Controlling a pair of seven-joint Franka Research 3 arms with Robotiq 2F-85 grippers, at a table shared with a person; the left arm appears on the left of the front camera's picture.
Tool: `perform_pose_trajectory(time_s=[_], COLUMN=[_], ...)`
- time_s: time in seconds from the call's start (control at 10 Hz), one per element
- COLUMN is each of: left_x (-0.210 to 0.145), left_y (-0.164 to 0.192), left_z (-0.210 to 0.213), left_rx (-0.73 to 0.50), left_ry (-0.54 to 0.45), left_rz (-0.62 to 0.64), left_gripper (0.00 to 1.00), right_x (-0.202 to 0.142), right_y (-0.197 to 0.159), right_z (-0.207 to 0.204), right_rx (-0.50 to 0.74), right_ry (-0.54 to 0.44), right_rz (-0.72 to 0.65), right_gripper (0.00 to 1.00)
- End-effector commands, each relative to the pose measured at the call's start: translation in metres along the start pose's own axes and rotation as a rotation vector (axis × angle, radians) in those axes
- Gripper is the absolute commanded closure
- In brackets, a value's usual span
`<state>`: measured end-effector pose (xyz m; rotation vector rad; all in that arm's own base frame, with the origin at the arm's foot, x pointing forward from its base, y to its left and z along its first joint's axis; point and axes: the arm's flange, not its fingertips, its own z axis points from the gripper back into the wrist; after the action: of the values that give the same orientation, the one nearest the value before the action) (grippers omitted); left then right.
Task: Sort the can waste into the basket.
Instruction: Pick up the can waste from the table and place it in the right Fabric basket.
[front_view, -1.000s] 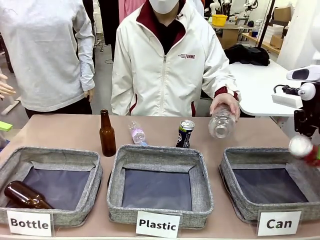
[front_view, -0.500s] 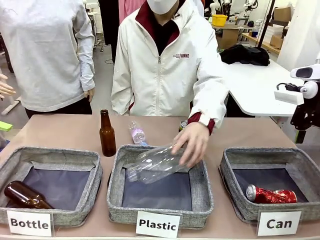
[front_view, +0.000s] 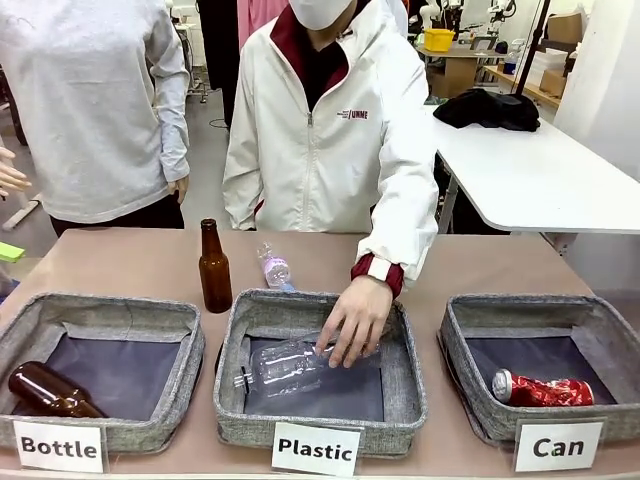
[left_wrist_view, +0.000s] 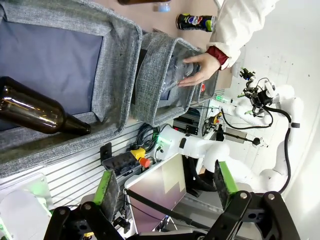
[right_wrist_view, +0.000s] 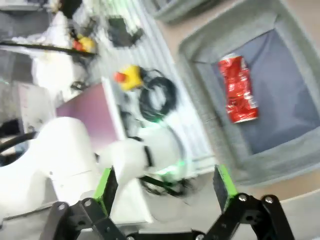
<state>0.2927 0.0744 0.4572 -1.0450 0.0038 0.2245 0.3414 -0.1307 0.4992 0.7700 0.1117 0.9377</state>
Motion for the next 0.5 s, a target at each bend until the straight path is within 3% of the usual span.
perform_pose_trajectory(time_s=[0.0,0.1,0.4], left_x=[-0.001,-0.001,-0.001], left_y=[0.001,0.001,0.001], left_z=[0.001,0.001,0.001], left_rx=[0.002,0.002,0.002], left_ry=[0.001,0.001,0.001], left_rz=[0.002,0.002,0.002], left_gripper=[0.0,0.0,0.0], right_x=[-0.025,-0.047,-0.07], right_y=[-0.02,-0.032,-0.049], right_z=[0.029,0.033,0.035], right_rx=[0.602,0.773,1.051], right_ry=[-0.924,-1.054,-1.344], right_rz=[-0.45,-0.479,-0.635], right_gripper=[0.0,0.0,0.0])
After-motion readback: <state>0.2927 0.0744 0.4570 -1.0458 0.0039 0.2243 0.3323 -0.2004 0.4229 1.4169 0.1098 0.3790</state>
